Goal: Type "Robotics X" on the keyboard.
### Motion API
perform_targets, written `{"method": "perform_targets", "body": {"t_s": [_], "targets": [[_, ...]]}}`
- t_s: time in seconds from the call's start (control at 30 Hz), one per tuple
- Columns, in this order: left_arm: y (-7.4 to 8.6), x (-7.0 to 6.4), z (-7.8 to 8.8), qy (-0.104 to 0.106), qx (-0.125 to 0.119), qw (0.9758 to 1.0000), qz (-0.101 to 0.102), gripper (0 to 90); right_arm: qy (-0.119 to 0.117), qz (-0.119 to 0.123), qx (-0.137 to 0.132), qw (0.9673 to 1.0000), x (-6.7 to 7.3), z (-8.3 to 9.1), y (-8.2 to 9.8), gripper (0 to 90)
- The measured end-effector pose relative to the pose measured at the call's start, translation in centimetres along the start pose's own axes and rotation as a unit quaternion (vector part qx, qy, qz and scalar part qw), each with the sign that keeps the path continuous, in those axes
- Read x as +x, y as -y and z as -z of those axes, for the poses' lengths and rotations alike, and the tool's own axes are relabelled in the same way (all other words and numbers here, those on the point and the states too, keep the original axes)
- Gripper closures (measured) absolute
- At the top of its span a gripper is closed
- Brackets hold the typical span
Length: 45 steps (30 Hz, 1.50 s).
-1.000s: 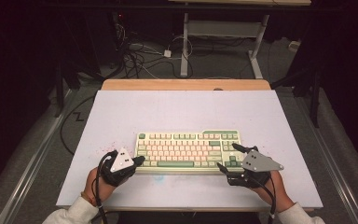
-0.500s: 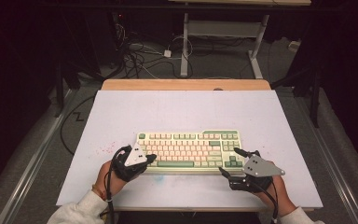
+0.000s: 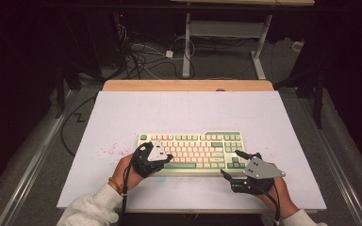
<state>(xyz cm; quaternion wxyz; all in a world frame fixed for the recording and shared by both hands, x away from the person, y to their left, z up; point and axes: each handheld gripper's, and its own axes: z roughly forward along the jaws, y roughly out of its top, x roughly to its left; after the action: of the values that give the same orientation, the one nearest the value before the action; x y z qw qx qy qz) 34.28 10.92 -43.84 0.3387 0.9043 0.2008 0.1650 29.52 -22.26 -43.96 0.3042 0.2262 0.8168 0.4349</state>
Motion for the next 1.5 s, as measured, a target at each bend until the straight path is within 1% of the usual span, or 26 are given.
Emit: {"method": "perform_targets", "body": {"t_s": [0.17, 0.33, 0.37, 0.5, 0.57, 0.87, 0.93, 1.03, 1.23, 1.3, 1.33, 1.4, 1.5], "targets": [[-0.6, 0.1, -0.9, 0.008, 0.010, 0.9999, -0.005, 87.8, -0.004, 0.000, 0.004, 1.0000, 0.1, -0.1, 0.1, 22.8], [-1.1, 0.2, -1.6, 0.009, 0.016, 0.9998, -0.004, 87.8, -0.004, 0.001, 0.004, 1.0000, 0.1, -0.1, 0.1, 22.9], [-1.1, 0.2, -1.8, 0.013, 0.019, 0.9997, -0.006, 87.8, -0.005, 0.001, 0.005, 1.0000, 0.1, -0.2, 0.1, 22.9], [-1.3, 0.2, -2.4, 0.012, 0.027, 0.9996, -0.008, 87.7, -0.005, 0.001, 0.007, 1.0000, 0.2, -0.2, 0.2, 23.0], [-1.4, 0.2, -2.6, 0.013, 0.027, 0.9995, -0.005, 87.7, -0.006, 0.003, 0.007, 1.0000, 0.2, -0.2, 0.2, 23.0], [-1.6, 0.1, -3.0, 0.016, 0.031, 0.9993, -0.010, 87.7, -0.007, 0.004, 0.010, 0.9999, 0.2, -0.3, 0.2, 23.2], [-1.5, 0.1, -3.2, 0.022, 0.041, 0.9989, -0.013, 87.8, -0.009, 0.004, 0.011, 0.9999, 0.2, -0.3, 0.2, 23.2], [-1.5, 0.0, -3.1, 0.018, 0.039, 0.9990, -0.016, 87.7, -0.009, 0.004, 0.012, 0.9999, 0.2, -0.3, 0.2, 23.2], [-1.5, 0.2, -2.2, 0.002, 0.015, 0.9998, -0.014, 87.7, -0.007, 0.003, 0.010, 0.9999, 0.1, -0.2, 0.2, 23.4], [-1.5, 0.3, -2.0, 0.004, 0.010, 0.9998, -0.014, 87.7, -0.006, 0.003, 0.008, 0.9999, 0.0, -0.1, 0.1, 23.5], [-1.5, 0.3, -2.0, 0.000, 0.007, 0.9999, -0.014, 87.7, -0.006, 0.003, 0.008, 0.9999, 0.0, -0.1, 0.1, 23.5], [-1.4, 0.4, -1.7, -0.001, 0.001, 0.9999, -0.013, 87.7, -0.005, 0.003, 0.007, 1.0000, 0.0, -0.1, 0.1, 23.6], [-1.2, 0.5, -1.2, -0.010, -0.011, 0.9998, -0.011, 87.6, -0.004, 0.003, 0.007, 1.0000, -0.1, 0.0, 0.1, 23.7]]}}
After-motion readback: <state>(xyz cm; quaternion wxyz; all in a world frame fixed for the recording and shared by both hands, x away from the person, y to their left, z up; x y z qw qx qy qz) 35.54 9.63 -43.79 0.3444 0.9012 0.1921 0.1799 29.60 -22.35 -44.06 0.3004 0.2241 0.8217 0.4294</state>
